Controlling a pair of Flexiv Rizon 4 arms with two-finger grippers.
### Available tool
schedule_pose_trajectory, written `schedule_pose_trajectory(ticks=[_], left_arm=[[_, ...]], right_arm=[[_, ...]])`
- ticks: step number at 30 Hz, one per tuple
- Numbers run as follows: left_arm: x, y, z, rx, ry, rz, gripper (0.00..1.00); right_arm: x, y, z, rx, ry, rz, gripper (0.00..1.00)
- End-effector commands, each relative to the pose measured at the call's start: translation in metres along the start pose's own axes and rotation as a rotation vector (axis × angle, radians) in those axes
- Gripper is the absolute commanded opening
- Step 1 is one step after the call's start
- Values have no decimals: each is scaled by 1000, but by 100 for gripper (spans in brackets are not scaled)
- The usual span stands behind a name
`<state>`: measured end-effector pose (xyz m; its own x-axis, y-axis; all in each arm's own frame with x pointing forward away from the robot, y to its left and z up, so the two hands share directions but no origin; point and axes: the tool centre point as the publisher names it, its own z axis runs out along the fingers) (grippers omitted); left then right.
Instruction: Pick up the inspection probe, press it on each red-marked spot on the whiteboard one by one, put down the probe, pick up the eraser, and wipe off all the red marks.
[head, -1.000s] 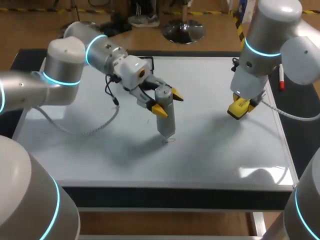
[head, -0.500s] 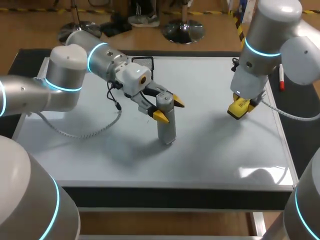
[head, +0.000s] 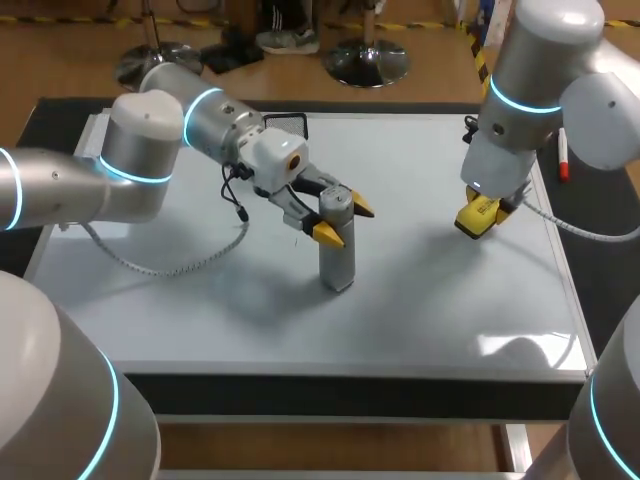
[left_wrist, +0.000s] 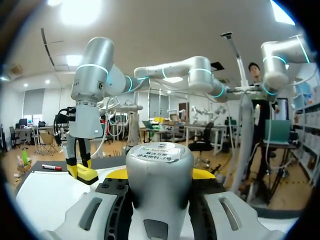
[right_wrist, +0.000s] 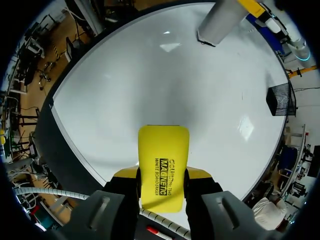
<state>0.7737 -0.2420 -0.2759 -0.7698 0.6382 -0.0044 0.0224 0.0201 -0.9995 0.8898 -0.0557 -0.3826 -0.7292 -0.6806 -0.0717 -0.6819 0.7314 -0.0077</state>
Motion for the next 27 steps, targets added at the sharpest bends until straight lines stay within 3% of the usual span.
schedule_pose_trajectory(ticks=[1,27], left_arm=[[-1,4,-2,7,-3,-4,0],[-3,8,-5,1,-8,-16,0]], right_arm=[[0,-1,0,2,2,-1,0],[0,-1,0,2,2,-1,0]])
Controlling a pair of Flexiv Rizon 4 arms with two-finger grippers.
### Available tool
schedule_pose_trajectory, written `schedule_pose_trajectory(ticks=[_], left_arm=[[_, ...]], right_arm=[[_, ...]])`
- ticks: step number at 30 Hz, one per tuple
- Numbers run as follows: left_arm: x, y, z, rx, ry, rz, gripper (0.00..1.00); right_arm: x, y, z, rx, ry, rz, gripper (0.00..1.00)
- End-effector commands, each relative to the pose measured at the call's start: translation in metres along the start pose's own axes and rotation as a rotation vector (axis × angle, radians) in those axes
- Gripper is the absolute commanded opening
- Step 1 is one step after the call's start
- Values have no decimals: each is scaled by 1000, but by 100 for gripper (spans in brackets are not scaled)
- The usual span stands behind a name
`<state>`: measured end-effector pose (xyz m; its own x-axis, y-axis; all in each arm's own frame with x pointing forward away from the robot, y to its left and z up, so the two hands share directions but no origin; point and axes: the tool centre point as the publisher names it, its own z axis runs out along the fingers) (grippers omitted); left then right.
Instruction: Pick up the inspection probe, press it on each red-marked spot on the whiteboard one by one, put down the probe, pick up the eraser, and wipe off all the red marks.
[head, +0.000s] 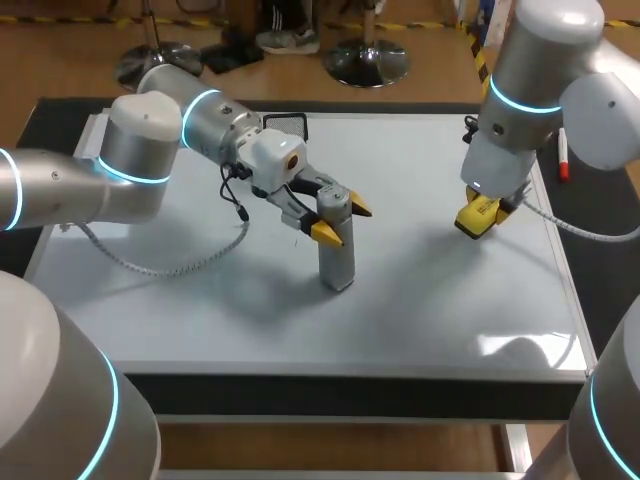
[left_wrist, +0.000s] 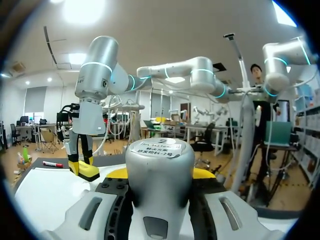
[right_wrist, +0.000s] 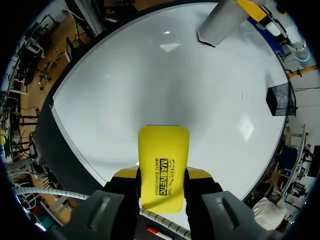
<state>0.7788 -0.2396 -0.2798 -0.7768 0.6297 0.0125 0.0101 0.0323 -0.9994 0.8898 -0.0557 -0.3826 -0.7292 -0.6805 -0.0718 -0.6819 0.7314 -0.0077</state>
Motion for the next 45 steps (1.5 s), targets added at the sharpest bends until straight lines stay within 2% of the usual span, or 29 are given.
schedule_pose_trajectory(ticks=[1,10,16,24,31,35,45], left_arm=[[-1,3,0,2,3,1,0],[-1,2,0,-4,8,0,0],[0,-8,-8,-23,18,5,0],[4,-25,-39,-76,10,17,0],[6,-41,-78,-91,-13,52,0],[10,-50,-103,-137,-28,48,0],[21,-61,-153,-174,-73,58,0]], right_arm=[[0,-1,0,2,2,-1,0],[0,-1,0,2,2,-1,0],[0,-1,0,2,2,-1,0],[0,-1,0,2,2,-1,0],[0,-1,0,2,2,-1,0],[0,-1,0,2,2,-1,0],[0,-1,0,2,2,-1,0]])
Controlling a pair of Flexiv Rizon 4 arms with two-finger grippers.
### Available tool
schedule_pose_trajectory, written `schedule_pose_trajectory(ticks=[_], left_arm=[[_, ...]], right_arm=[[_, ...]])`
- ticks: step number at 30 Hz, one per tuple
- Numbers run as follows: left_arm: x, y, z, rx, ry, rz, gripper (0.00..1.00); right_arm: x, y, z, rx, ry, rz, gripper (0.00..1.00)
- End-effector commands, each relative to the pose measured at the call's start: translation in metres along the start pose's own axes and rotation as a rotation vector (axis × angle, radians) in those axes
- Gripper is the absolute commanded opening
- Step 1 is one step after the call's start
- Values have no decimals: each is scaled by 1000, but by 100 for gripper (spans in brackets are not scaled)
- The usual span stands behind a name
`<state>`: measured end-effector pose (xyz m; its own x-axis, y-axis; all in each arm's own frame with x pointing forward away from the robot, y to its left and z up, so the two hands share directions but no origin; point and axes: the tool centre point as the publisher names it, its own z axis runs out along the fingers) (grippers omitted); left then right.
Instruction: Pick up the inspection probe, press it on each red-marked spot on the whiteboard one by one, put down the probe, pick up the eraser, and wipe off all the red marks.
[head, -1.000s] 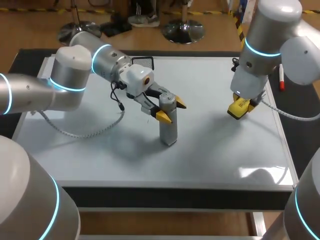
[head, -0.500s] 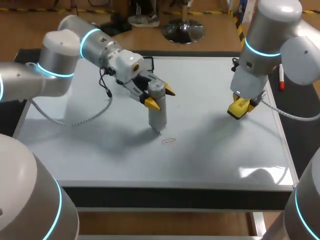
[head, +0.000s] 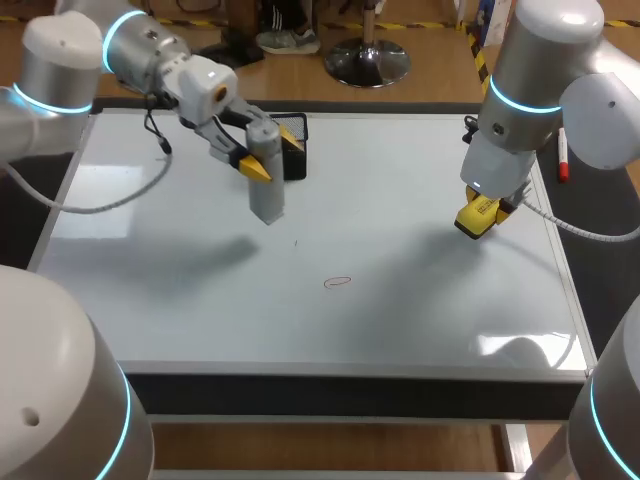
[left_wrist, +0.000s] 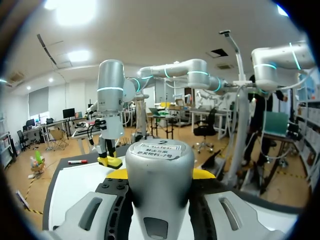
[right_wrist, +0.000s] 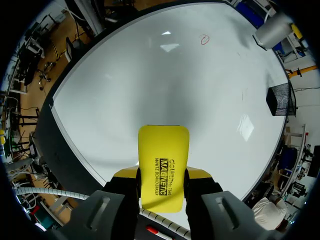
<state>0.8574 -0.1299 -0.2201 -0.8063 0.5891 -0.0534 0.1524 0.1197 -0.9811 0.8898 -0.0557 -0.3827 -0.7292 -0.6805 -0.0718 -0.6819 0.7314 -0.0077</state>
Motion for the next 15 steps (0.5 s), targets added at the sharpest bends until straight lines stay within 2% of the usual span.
schedule_pose_trajectory(ticks=[1,7,15], left_arm=[[11,-4,-23,-25,-17,-5,0],[13,-2,-54,-34,-48,-6,0],[19,11,-82,-47,-70,-44,0]], right_arm=[[0,-1,0,2,2,-1,0],[0,-1,0,2,2,-1,0],[0,-1,0,2,2,-1,0]])
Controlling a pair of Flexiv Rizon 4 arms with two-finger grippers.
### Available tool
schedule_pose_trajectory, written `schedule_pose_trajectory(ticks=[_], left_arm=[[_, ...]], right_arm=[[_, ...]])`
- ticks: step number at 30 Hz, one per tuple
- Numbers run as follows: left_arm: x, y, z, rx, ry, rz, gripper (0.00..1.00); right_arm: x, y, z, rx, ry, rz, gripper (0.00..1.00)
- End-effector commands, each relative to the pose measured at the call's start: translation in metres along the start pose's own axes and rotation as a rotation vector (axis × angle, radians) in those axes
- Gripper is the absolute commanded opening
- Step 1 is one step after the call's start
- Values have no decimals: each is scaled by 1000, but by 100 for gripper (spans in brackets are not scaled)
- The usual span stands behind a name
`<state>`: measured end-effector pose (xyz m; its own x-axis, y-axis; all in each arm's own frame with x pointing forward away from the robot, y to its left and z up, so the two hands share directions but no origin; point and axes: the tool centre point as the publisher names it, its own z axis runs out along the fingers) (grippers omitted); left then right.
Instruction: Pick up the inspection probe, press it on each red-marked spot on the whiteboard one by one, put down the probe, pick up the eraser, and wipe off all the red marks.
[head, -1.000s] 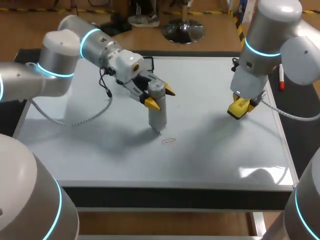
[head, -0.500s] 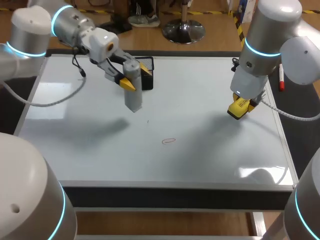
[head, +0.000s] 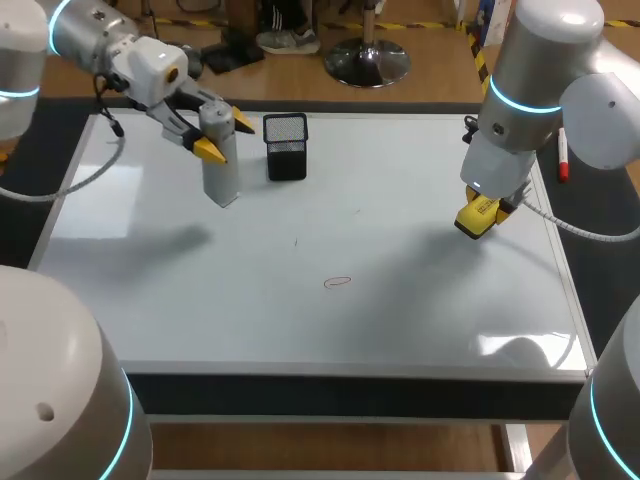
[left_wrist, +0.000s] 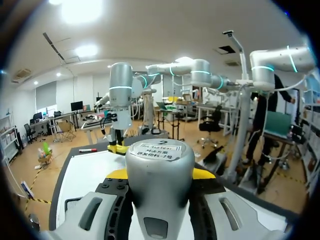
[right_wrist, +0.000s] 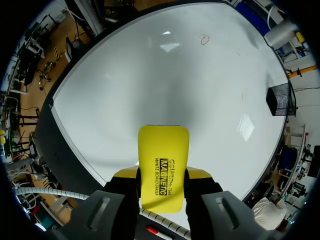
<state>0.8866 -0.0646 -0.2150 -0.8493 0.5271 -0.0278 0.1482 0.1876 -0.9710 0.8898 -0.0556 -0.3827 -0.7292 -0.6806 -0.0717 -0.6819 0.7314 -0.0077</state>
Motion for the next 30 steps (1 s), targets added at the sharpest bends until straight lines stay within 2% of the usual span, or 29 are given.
schedule_pose_trajectory(ticks=[1,18,30], left_arm=[[5,7,-15,11,-13,-7,0],[15,32,-46,25,-81,-30,0],[18,33,-48,31,-88,-26,0]], right_arm=[[0,-1,0,2,2,-1,0],[0,-1,0,2,2,-1,0],[0,-1,0,2,2,-1,0]])
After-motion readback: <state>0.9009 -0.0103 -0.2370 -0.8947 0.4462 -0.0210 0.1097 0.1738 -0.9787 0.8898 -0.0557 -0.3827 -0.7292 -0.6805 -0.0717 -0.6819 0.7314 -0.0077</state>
